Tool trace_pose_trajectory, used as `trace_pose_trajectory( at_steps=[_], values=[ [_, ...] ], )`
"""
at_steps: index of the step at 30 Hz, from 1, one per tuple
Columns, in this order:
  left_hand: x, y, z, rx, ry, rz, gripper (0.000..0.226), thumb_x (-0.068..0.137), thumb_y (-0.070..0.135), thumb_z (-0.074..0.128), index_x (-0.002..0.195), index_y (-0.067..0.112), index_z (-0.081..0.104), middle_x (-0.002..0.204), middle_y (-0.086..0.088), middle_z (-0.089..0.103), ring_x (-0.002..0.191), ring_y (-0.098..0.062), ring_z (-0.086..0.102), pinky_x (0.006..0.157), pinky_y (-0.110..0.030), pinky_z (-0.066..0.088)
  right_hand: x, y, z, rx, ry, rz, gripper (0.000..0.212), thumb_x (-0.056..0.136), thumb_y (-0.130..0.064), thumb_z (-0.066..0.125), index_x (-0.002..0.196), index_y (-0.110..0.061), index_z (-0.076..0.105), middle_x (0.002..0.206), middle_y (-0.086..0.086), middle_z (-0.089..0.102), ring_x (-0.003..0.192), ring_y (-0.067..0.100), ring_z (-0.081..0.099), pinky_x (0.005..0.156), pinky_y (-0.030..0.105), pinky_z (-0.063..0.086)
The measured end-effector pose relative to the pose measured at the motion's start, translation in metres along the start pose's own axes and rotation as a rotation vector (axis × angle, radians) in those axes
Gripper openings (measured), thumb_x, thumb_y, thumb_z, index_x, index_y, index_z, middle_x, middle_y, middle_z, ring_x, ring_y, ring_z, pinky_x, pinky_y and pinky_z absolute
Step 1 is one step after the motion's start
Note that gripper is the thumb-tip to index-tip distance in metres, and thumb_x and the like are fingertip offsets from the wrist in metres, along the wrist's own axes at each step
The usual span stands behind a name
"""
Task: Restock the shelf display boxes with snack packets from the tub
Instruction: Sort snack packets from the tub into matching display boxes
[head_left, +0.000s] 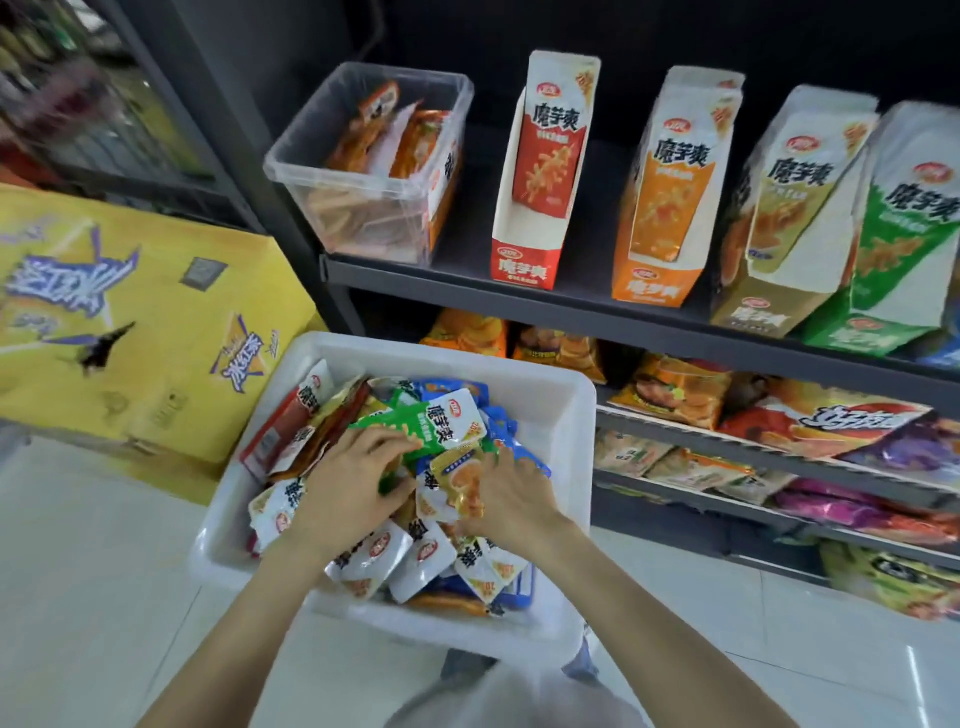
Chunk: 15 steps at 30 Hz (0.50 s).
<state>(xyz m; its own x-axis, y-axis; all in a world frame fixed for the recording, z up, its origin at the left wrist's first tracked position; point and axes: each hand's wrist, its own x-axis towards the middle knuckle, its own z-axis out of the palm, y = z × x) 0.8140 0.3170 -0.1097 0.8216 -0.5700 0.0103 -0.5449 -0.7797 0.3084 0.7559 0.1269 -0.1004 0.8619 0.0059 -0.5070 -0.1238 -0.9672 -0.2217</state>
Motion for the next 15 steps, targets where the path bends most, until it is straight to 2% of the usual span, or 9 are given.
trace_pose_trajectory(
  at_steps=[3, 5, 6, 8, 9, 11, 13, 15],
  values=[
    [0.005, 0.002, -0.003, -0.011, 0.022, -0.008, 0.034, 0.079, 0.032, 0.073, 0.112, 0.025, 0.067, 0.111, 0.008, 0.062, 0.103, -0.020, 0.054, 0.083, -0.035, 0.050, 0.004, -0.002, 0.006, 0.079, -0.003, 0.040, 0.084, 0.075, -0.047, 0.074, 0.135, -0.005, 0.034, 0.135, 0.015, 0.038, 0.120, 0.036, 0.042, 0.095, 0.043, 0.044],
    [0.011, 0.004, -0.005, -0.025, 0.066, 0.021, 0.032, 0.082, 0.036, 0.069, 0.112, 0.025, 0.066, 0.111, 0.007, 0.062, 0.103, -0.020, 0.054, 0.085, -0.037, 0.050, 0.003, -0.001, 0.003, 0.146, 0.036, 0.006, 0.070, 0.078, -0.040, 0.074, 0.133, -0.012, 0.041, 0.130, 0.012, 0.046, 0.116, 0.033, 0.048, 0.092, 0.040, 0.045],
    [0.014, 0.007, -0.008, -0.047, 0.058, 0.040, 0.034, 0.084, 0.042, 0.064, 0.115, 0.026, 0.064, 0.114, 0.008, 0.061, 0.105, -0.019, 0.053, 0.086, -0.036, 0.049, 0.000, 0.001, 0.000, 0.155, 0.078, -0.028, 0.056, 0.082, -0.035, 0.069, 0.130, -0.017, 0.047, 0.124, 0.010, 0.053, 0.111, 0.031, 0.053, 0.086, 0.036, 0.046],
    [0.020, 0.014, -0.010, -0.111, -0.070, 0.097, 0.052, 0.083, 0.061, 0.049, 0.125, 0.031, 0.056, 0.125, 0.011, 0.055, 0.116, -0.013, 0.047, 0.094, -0.033, 0.044, -0.007, 0.005, -0.009, 0.091, 0.184, -0.091, 0.032, 0.091, -0.026, 0.056, 0.123, -0.027, 0.057, 0.108, 0.006, 0.064, 0.099, 0.030, 0.060, 0.072, 0.031, 0.042],
    [0.023, 0.017, -0.011, -0.126, -0.147, 0.142, 0.060, 0.080, 0.067, 0.045, 0.130, 0.034, 0.052, 0.131, 0.013, 0.051, 0.122, -0.010, 0.042, 0.099, -0.031, 0.039, -0.013, 0.007, -0.013, 0.049, 0.232, -0.091, 0.029, 0.093, -0.022, 0.050, 0.120, -0.029, 0.060, 0.104, 0.006, 0.066, 0.096, 0.030, 0.062, 0.069, 0.030, 0.040],
    [0.027, 0.026, -0.010, -0.105, -0.207, 0.263, 0.057, 0.080, 0.065, 0.052, 0.129, 0.036, 0.053, 0.131, 0.016, 0.050, 0.123, -0.006, 0.041, 0.104, -0.030, 0.033, -0.024, 0.012, -0.022, -0.004, 0.322, -0.061, 0.027, 0.097, -0.025, 0.045, 0.114, -0.031, 0.064, 0.100, 0.003, 0.068, 0.091, 0.028, 0.064, 0.071, 0.031, 0.044],
    [0.032, 0.035, -0.012, -0.111, -0.024, 0.358, 0.037, 0.083, 0.053, 0.056, 0.110, 0.030, 0.066, 0.108, 0.014, 0.061, 0.101, -0.008, 0.054, 0.092, -0.031, 0.045, -0.036, 0.021, -0.030, 0.071, 0.409, -0.071, 0.022, 0.096, -0.033, 0.048, 0.107, -0.032, 0.067, 0.096, -0.003, 0.071, 0.087, 0.021, 0.065, 0.075, 0.030, 0.049],
    [0.035, 0.042, -0.020, -0.173, 0.226, 0.426, 0.022, 0.086, 0.041, 0.059, 0.091, 0.023, 0.072, 0.086, 0.010, 0.064, 0.076, -0.009, 0.058, 0.069, -0.029, 0.051, -0.050, 0.032, -0.038, 0.269, 0.527, -0.091, 0.015, 0.091, -0.036, 0.059, 0.095, -0.029, 0.071, 0.087, -0.012, 0.071, 0.078, 0.006, 0.065, 0.070, 0.025, 0.051]
  ],
)
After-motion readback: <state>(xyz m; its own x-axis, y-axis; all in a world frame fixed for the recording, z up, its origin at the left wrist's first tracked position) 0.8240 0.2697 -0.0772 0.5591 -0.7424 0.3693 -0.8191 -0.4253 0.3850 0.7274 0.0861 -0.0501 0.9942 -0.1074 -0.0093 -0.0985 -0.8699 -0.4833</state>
